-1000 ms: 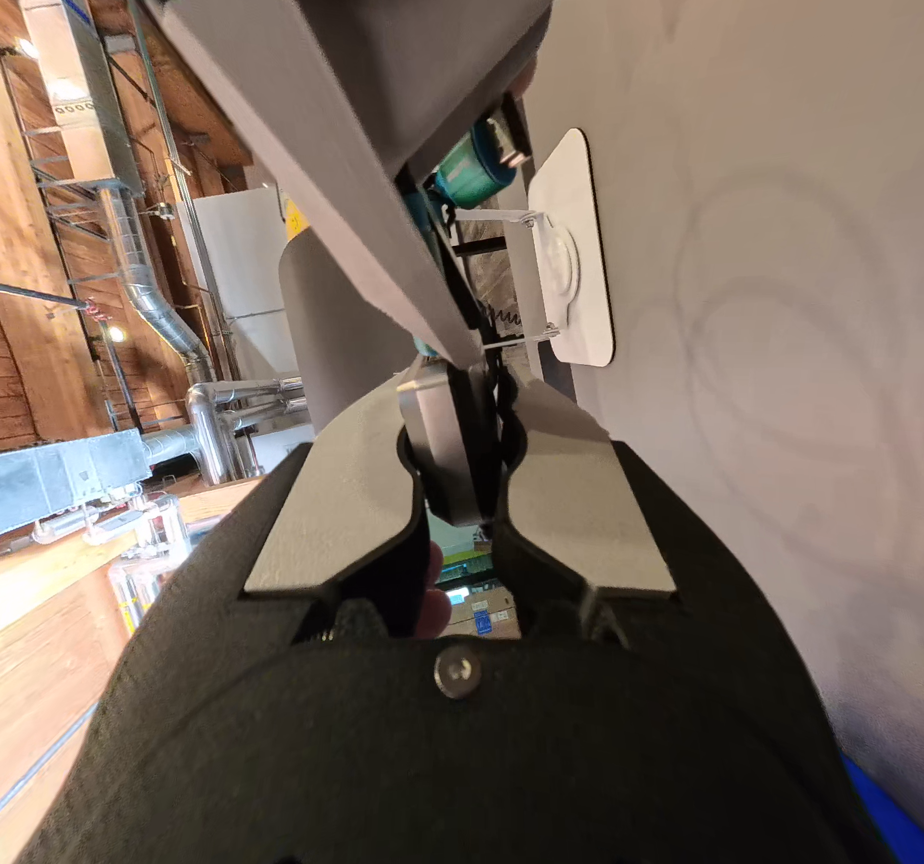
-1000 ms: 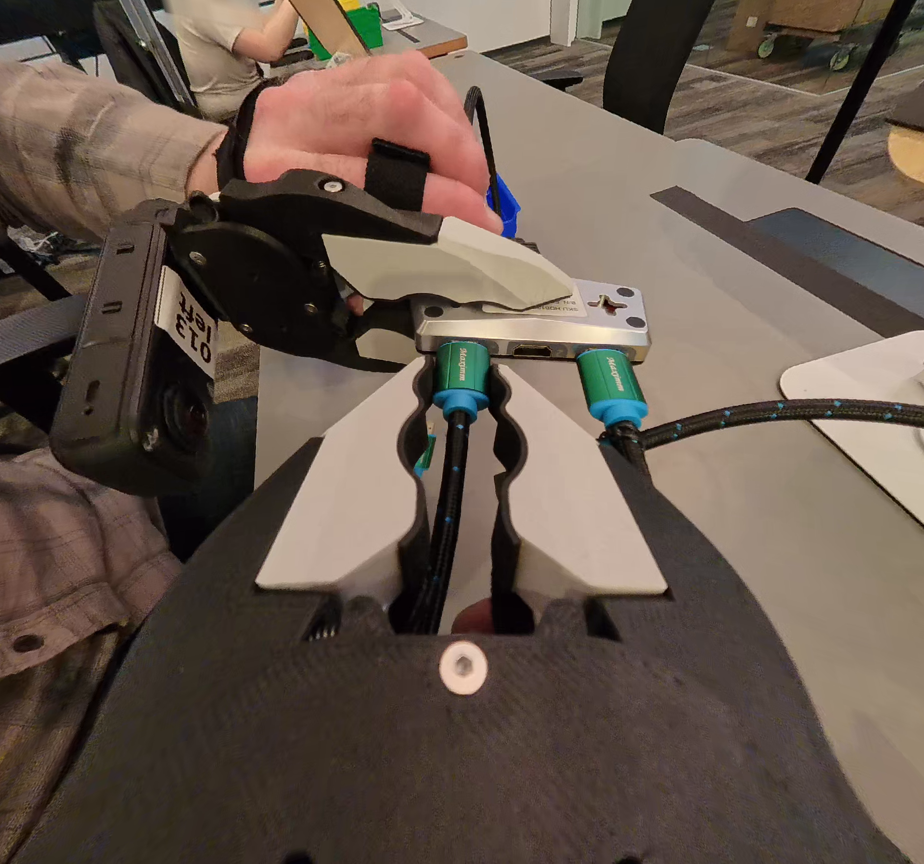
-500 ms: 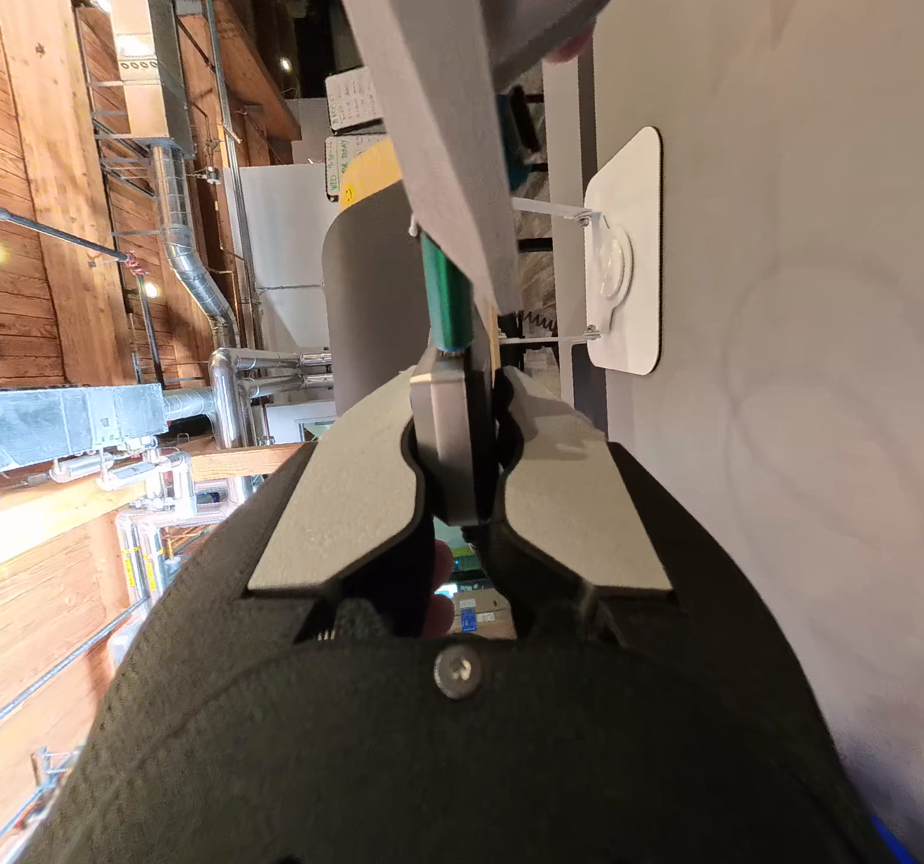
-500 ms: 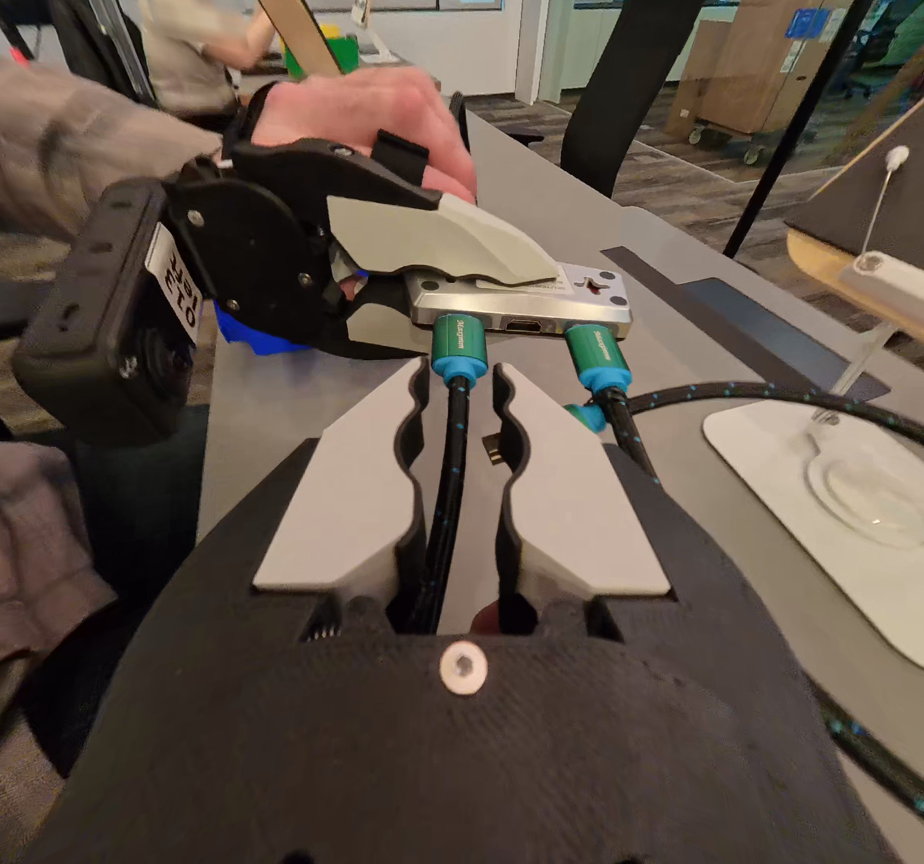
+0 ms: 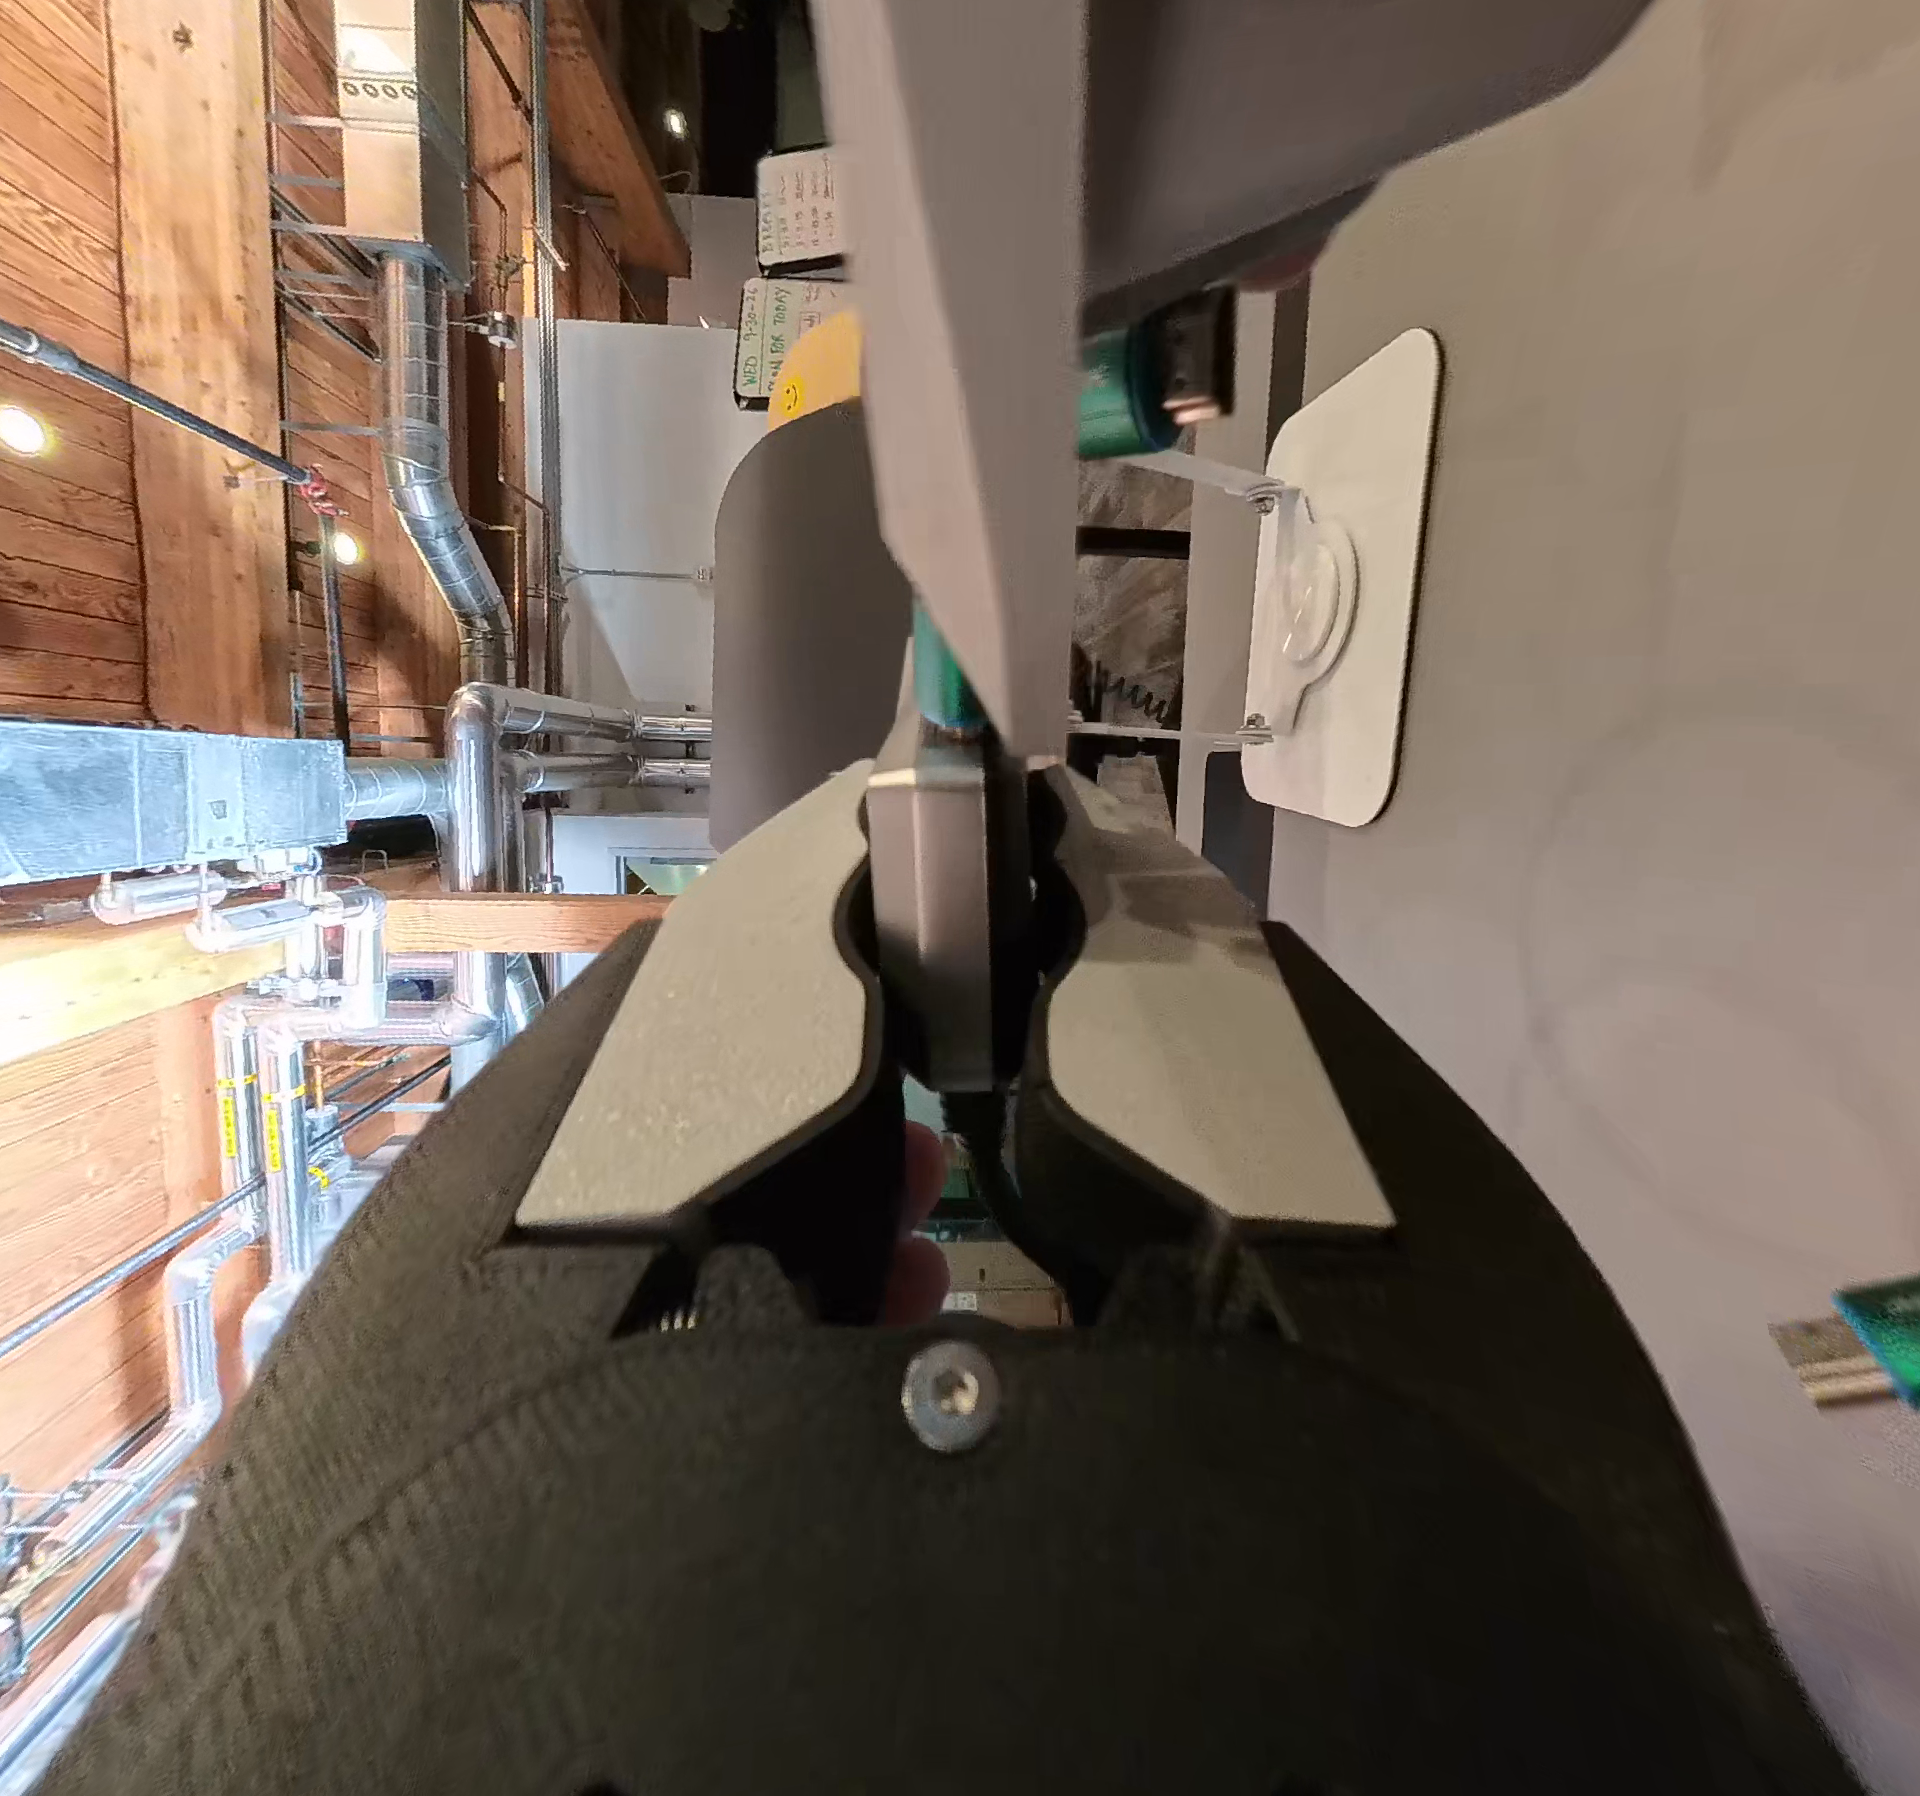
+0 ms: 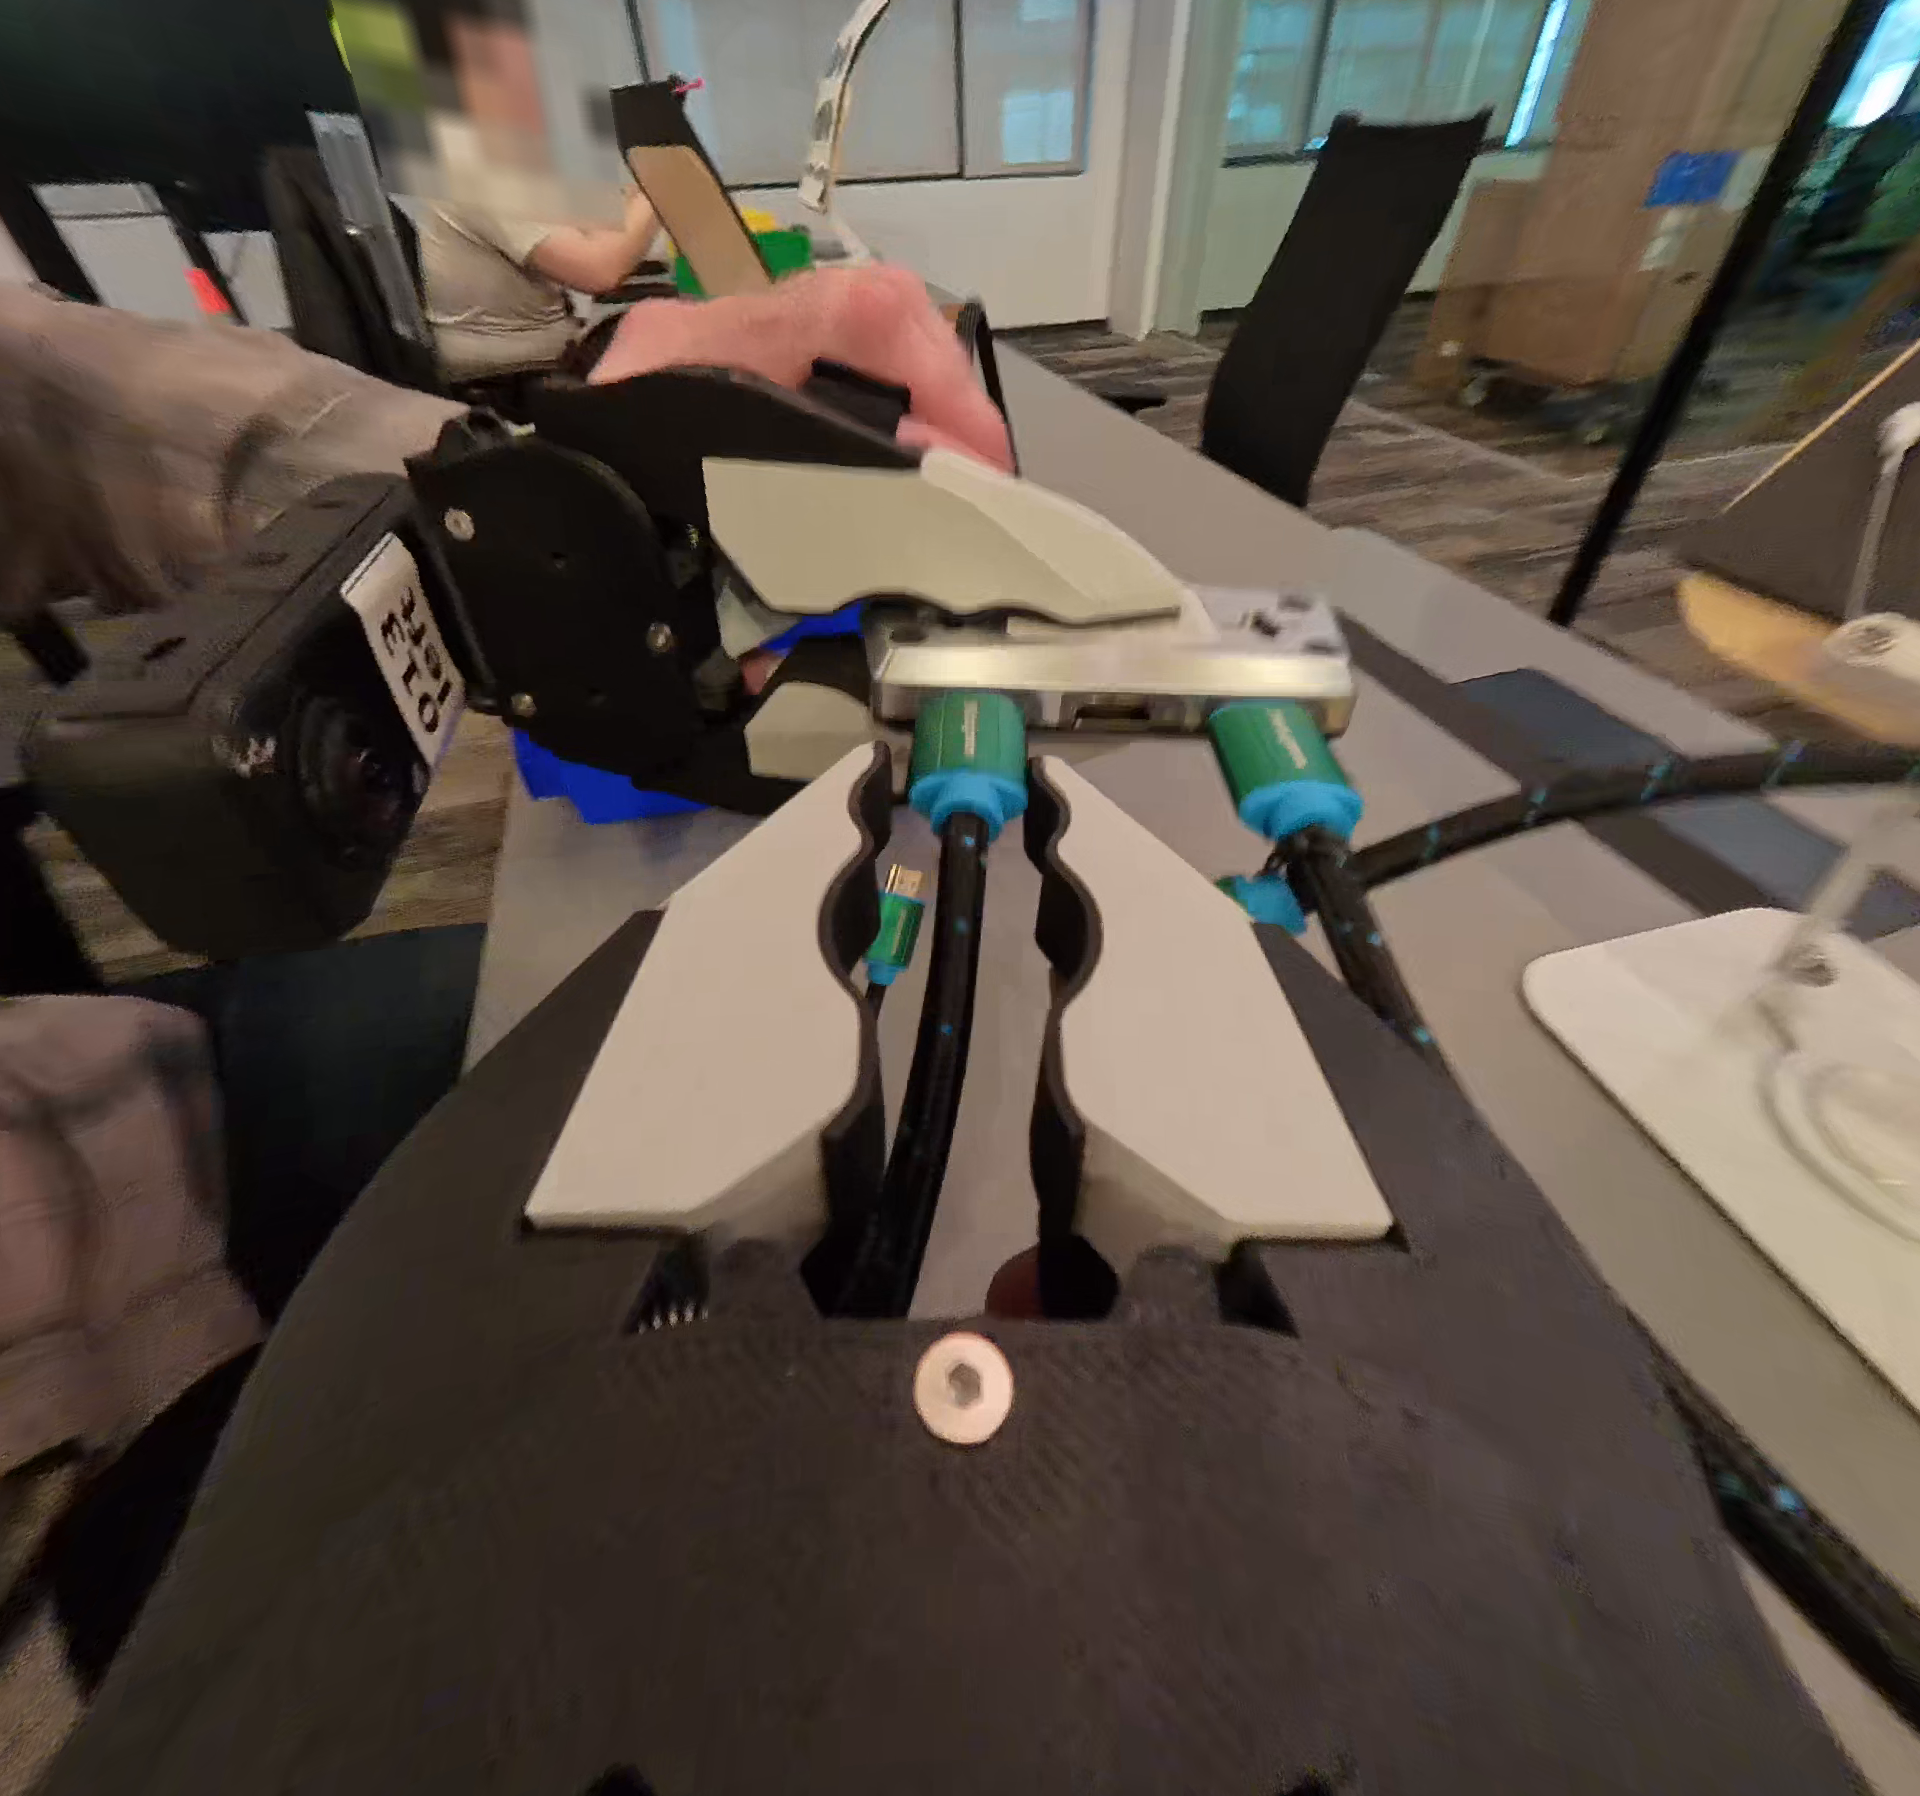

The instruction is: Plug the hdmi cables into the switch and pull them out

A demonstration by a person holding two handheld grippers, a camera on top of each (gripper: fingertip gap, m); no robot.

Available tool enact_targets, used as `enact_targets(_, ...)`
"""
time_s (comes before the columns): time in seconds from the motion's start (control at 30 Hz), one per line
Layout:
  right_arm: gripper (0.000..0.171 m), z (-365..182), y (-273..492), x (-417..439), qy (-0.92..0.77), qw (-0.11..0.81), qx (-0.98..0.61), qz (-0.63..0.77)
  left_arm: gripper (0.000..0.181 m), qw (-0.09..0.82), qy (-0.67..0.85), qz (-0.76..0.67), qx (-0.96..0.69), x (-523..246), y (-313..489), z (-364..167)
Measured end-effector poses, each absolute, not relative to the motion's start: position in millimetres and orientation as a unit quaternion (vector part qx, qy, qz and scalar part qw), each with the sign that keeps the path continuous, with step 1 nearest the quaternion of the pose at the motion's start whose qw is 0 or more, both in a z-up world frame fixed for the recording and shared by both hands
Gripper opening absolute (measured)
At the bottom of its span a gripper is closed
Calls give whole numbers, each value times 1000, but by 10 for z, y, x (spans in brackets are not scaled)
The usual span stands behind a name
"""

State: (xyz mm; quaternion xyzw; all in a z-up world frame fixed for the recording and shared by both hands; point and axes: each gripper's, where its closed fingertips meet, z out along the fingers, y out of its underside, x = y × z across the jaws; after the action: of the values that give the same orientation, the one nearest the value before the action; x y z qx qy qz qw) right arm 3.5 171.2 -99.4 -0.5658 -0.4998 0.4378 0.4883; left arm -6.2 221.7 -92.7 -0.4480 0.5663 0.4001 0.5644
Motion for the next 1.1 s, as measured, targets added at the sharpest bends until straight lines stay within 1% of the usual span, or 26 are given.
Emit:
enact_targets(0.07,19,-1001,1740,31,-512,502,-567,406,20,560,568,400,-451,-69,2221,-961)
enact_targets(0.2,19,-1010,1735,23,-524,501,-563,397,21,560,566,395,-458,-81,2215,-963)
enact_targets(0.43,18,-947,1756,41,-530,549,-543,350,21,554,574,389,-461,-63,2223,-933)
enact_targets(0.77,20,-872,1733,66,-509,532,-544,403,21,559,572,387,-459,-51,2227,-911)
enact_targets(1.1,18,-864,1773,82,-513,558,-539,366,21,553,575,389,-460,-46,2250,-919)
